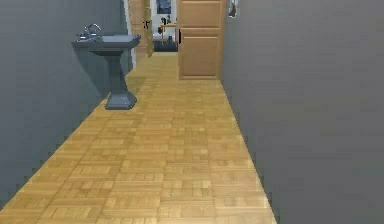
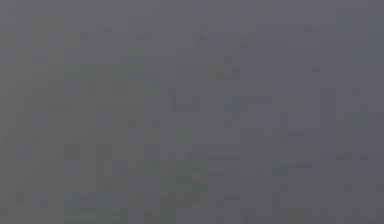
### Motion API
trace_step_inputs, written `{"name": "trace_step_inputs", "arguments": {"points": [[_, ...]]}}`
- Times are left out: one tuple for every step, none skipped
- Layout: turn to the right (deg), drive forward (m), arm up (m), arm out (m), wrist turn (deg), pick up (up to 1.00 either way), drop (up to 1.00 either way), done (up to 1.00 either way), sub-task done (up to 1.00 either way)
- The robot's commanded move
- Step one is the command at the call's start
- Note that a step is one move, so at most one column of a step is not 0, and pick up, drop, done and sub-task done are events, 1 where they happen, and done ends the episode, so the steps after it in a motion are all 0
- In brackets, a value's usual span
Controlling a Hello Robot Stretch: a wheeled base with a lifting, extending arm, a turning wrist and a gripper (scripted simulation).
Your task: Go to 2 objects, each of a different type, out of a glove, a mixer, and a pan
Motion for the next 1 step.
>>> {"name": "trace_step_inputs", "arguments": {"points": [[0.0,0.05,0.00,0.00,0.0,0.00,0.00,0.00,0.00]]}}
